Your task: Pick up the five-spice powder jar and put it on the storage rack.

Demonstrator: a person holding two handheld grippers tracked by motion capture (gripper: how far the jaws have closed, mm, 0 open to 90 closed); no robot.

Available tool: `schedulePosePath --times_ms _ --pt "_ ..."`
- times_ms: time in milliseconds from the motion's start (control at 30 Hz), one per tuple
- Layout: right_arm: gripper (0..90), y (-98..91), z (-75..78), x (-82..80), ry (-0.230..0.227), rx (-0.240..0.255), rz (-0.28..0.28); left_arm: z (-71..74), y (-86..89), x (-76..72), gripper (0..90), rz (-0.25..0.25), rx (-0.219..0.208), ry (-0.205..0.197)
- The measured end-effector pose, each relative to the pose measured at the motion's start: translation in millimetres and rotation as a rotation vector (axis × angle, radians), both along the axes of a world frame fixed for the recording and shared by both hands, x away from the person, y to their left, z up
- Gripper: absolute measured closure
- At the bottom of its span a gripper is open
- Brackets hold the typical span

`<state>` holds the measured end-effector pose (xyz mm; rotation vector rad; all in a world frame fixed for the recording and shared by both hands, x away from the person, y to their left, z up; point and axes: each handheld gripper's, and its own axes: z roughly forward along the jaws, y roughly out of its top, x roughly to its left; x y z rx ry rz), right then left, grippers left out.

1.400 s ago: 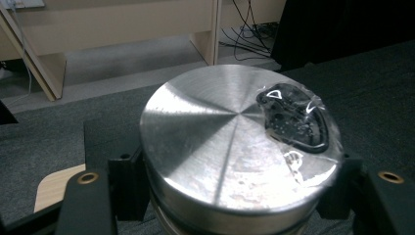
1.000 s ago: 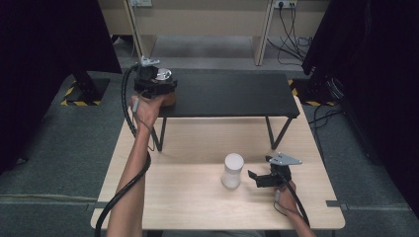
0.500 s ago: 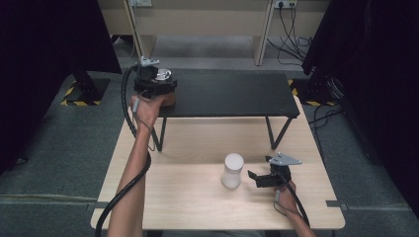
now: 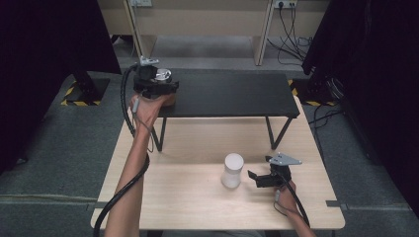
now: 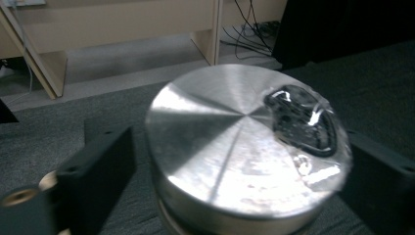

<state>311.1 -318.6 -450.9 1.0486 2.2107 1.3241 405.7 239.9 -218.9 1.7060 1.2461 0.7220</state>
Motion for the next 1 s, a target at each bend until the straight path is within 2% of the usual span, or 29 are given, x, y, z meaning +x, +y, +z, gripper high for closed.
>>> schedulePosePath --times_ms 67,133,267,400,533,600,700,800,933,1000 --pt "0.4 0.4 0.1 -0.2 -0.001 -0.002 0.000 0.1 0.8 -3.8 0.0 0.014 0.002 -0.013" --pt "0.4 0.4 0.1 -0.1 -0.001 -0.003 0.001 3.7 0.2 -6.0 0.0 0.035 0.001 -0.008" --pt "0.4 0.2 0.0 -0.1 0.000 -0.001 -0.001 9.2 7.6 -13.1 0.0 0.007 -0.010 -0.027" --pt "0.4 0.6 0.2 -0.3 -0.001 -0.003 -0.001 10.7 16.2 -22.0 0.0 -0.032 -0.046 -0.038" --pt "0.4 0.5 0.1 -0.3 0.000 -0.001 -0.003 8.3 20.0 -34.4 0.0 -0.053 -0.046 -0.050" --pt "0.4 0.5 0.0 -0.4 -0.001 -0.002 -0.003 3.8 19.7 -42.3 0.0 -0.057 -0.025 -0.062" --pt "0.4 0.4 0.0 -0.4 -0.001 -0.001 -0.004 -5.6 20.2 -55.9 0.0 -0.049 -0.020 -0.065" --pt "0.4 0.5 0.0 -0.2 -0.001 -0.001 -0.002 -20.7 27.4 -72.1 0.0 -0.067 -0.038 -0.069" --pt "0.4 0.3 0.1 0.0 0.001 0.000 -0.003 -44.1 36.8 -92.1 0.0 -0.098 -0.042 -0.073" --pt "0.4 0.6 0.1 -0.2 0.000 -0.001 -0.004 -57.6 43.0 -101.1 0.0 -0.112 -0.062 -0.082"
